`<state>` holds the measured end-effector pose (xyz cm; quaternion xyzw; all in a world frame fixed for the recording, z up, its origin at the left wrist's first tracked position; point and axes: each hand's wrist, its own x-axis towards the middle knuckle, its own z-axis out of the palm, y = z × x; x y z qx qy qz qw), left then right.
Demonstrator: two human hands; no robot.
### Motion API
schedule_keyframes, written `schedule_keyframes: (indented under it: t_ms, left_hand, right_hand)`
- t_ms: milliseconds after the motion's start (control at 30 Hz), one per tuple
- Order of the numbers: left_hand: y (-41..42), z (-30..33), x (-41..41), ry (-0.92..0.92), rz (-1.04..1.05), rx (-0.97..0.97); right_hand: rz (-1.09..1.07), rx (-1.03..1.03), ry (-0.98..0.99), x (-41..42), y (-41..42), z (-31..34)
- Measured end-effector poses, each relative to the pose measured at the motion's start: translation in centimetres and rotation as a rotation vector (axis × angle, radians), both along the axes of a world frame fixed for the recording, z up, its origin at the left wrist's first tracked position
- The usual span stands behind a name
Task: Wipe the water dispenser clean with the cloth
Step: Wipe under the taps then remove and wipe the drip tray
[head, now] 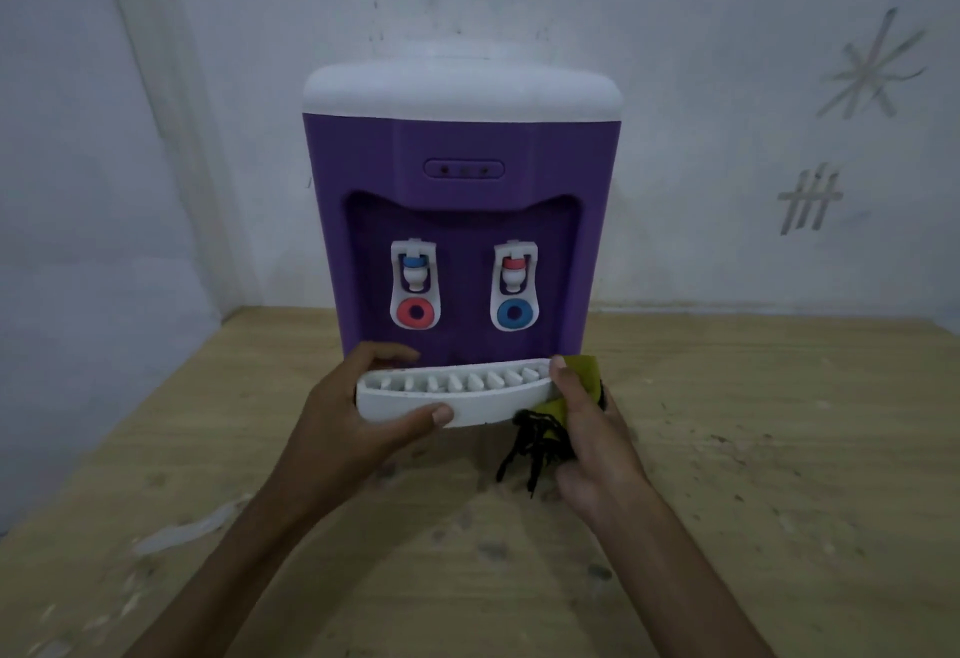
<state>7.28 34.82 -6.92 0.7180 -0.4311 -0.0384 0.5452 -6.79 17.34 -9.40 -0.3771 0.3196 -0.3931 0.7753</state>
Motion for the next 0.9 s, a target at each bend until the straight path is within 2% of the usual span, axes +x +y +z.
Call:
schedule_keyframes:
  t_ms: [100, 267, 433, 667, 767, 900]
  left_hand:
    - [-0.2, -0.5, -0.3, 0.152, 0.031, -0.160]
    - [0.7, -2.0, 0.0, 0.528, 0.000, -0.316]
    - [0.3, -3.7, 0.8, 0.831, -0.130, -0.450]
    - [-0.4, -4.0, -0.1, 0.925, -0.217, -0.538]
    - [-0.6, -3.6, -1.3, 0.947, -0.200, -0.604]
    - [-0.7, -2.9, -2.4, 0.934, -0.146, -0.656]
  right_hand:
    - [-0.031, -0.094, 0.046, 0.1, 0.3, 0.0]
    - [-0.003, -0.499, 0.160, -1.5, 2.1, 0.2]
    - [0.034, -0.658, 0.241, -1.3, 3.1, -1.7]
    - [-0.177, -1.037, 0.472, -0.9, 2.0, -3.4]
    - [-0.293, -1.210, 0.534, -1.0, 2.0, -2.7]
    - [-0.346, -1.326, 0.613, -0.2, 2.8, -2.3]
